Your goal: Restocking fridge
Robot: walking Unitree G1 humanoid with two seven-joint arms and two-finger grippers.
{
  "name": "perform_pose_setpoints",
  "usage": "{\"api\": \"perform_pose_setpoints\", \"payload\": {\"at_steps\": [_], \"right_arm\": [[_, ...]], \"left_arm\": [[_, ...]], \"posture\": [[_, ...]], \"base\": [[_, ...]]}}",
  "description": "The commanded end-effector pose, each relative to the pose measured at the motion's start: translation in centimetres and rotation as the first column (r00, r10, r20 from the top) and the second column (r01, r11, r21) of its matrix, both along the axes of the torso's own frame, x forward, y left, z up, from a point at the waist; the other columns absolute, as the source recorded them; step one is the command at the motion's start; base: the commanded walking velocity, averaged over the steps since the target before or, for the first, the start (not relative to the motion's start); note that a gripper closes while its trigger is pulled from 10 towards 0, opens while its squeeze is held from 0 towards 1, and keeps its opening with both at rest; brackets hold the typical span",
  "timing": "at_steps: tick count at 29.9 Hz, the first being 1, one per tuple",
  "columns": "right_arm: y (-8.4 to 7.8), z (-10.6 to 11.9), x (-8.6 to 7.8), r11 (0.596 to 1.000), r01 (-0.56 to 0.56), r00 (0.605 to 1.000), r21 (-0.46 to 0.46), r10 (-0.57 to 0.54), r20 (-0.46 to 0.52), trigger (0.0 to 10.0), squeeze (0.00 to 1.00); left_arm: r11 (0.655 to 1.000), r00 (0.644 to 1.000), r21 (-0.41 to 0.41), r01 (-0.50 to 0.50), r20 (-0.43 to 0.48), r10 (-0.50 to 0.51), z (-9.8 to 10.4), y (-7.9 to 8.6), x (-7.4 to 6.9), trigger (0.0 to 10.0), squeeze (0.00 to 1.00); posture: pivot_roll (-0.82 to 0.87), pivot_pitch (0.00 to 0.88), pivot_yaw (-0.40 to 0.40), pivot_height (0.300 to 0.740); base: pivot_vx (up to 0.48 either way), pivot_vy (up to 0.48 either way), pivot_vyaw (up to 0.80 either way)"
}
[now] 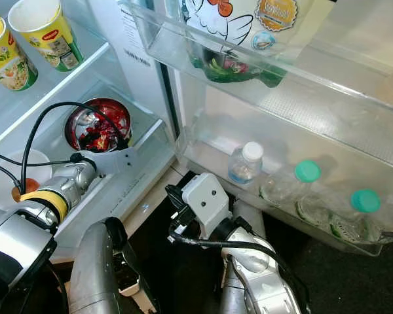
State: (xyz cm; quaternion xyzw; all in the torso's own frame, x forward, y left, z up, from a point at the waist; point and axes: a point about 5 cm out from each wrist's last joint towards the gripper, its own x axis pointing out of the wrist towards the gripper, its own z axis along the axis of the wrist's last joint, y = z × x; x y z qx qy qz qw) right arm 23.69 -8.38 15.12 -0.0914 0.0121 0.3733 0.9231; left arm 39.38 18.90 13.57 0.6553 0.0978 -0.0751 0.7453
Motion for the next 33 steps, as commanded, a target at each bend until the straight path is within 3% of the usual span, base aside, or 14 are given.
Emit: {"api": "perform_pose_setpoints", "payload": {"at_steps": [1, 2, 5, 9, 11, 13, 14, 16, 17, 18, 23, 25, 30, 33], "right_arm": [[0.2, -0.5, -0.3, 1.000, -0.009, 1.000, 0.014, 0.009, -0.030, 10.0, 0.00], [0.2, -0.5, -0.2, 1.000, -0.008, 1.000, 0.012, 0.009, -0.029, 10.0, 0.00], [0.2, -0.6, 0.1, 1.000, -0.006, 1.000, 0.009, 0.006, -0.025, 10.0, 0.00], [0.4, -0.4, 0.7, 1.000, -0.008, 1.000, 0.012, 0.008, -0.010, 10.0, 0.00], [0.4, -0.4, 0.7, 1.000, -0.008, 1.000, 0.012, 0.008, -0.010, 10.0, 0.00], [0.5, -0.3, 1.1, 1.000, -0.008, 1.000, 0.013, 0.008, -0.004, 10.0, 0.00], [0.5, -0.3, 1.1, 1.000, -0.008, 1.000, 0.013, 0.008, -0.004, 10.0, 0.00], [0.6, -0.3, 1.4, 1.000, -0.008, 1.000, 0.018, 0.008, 0.002, 10.0, 0.00], [0.6, -0.3, 1.4, 1.000, -0.008, 1.000, 0.018, 0.008, 0.002, 10.0, 0.00], [0.6, -0.3, 1.5, 1.000, -0.008, 1.000, 0.020, 0.008, 0.004, 10.0, 0.00], [0.7, -0.2, 1.9, 1.000, -0.009, 1.000, 0.029, 0.009, 0.015, 10.0, 0.00], [0.7, 0.0, 2.1, 0.999, -0.009, 1.000, 0.034, 0.008, 0.025, 10.0, 0.00], [0.7, 0.0, 2.4, 0.999, -0.012, 0.999, 0.049, 0.011, 0.031, 10.0, 0.00], [0.8, 0.0, 2.5, 0.999, -0.017, 0.999, 0.050, 0.015, 0.033, 10.0, 0.00]], "left_arm": [[1.000, 1.000, -0.006, -0.020, 0.001, 0.020, -0.3, 0.7, -0.2, 10.0, 1.00], [1.000, 1.000, -0.021, -0.013, 0.000, 0.013, -0.5, 0.4, -0.3, 10.0, 0.00], [0.999, 1.000, -0.045, 0.023, -0.004, -0.023, -1.2, -0.5, -0.5, 10.0, 0.00], [0.986, 0.995, -0.161, 0.054, -0.071, -0.066, -3.8, -1.7, -1.8, 10.0, 0.00], [0.986, 0.995, -0.161, 0.054, -0.071, -0.066, -3.8, -1.7, -1.8, 10.0, 0.00], [0.984, 0.977, -0.174, 0.036, -0.199, -0.070, -7.0, -1.1, -3.8, 10.0, 0.00], [0.984, 0.977, -0.174, 0.036, -0.199, -0.070, -7.0, -1.1, -3.8, 10.0, 0.00], [0.987, 0.949, -0.160, -0.007, -0.313, -0.044, -10.2, 0.6, -6.4, 10.0, 0.00], [0.987, 0.949, -0.160, -0.007, -0.313, -0.044, -10.2, 0.6, -6.4, 10.0, 0.00], [0.986, 0.939, -0.163, -0.028, -0.343, -0.030, -11.1, 1.3, -7.4, 10.0, 0.00], [0.985, 0.945, -0.162, -0.063, -0.327, 0.006, -12.5, 4.0, -9.6, 10.0, 0.00], [0.988, 0.965, -0.135, -0.076, -0.259, 0.038, -12.3, 6.1, -10.5, 10.0, 0.00], [0.983, 0.983, -0.142, -0.118, -0.160, 0.095, -11.1, 8.1, -10.5, 10.0, 0.00], [0.983, 0.986, -0.143, -0.114, -0.137, 0.094, -10.7, 8.4, -10.3, 10.0, 0.00]], "posture": [[-0.26, 0.472, 0.113, 0.416], [-0.25, 0.463, 0.114, 0.416], [-0.24, 0.452, 0.113, 0.416], [-0.22, 0.425, 0.117, 0.416], [-0.22, 0.425, 0.117, 0.416], [-0.21, 0.408, 0.119, 0.416], [-0.21, 0.408, 0.119, 0.416], [-0.20, 0.399, 0.120, 0.416], [-0.20, 0.399, 0.120, 0.416], [-0.20, 0.391, 0.120, 0.416], [-0.19, 0.372, 0.127, 0.416], [-0.17, 0.361, 0.129, 0.416], [-0.16, 0.351, 0.127, 0.416], [-0.16, 0.346, 0.126, 0.416]], "base": [[0.000, 0.000, 0.00], [0.000, 0.000, 0.00], [0.000, 0.000, 0.00], [0.000, 0.000, 0.00], [0.000, 0.000, 0.00], [0.000, 0.000, 0.00], [0.000, 0.000, 0.00], [0.000, 0.000, 0.00], [0.000, 0.000, 0.00], [0.000, 0.000, 0.00], [0.000, 0.000, 0.00], [0.000, 0.000, 0.00], [0.000, 0.000, 0.00], [0.000, 0.000, 0.00]]}}
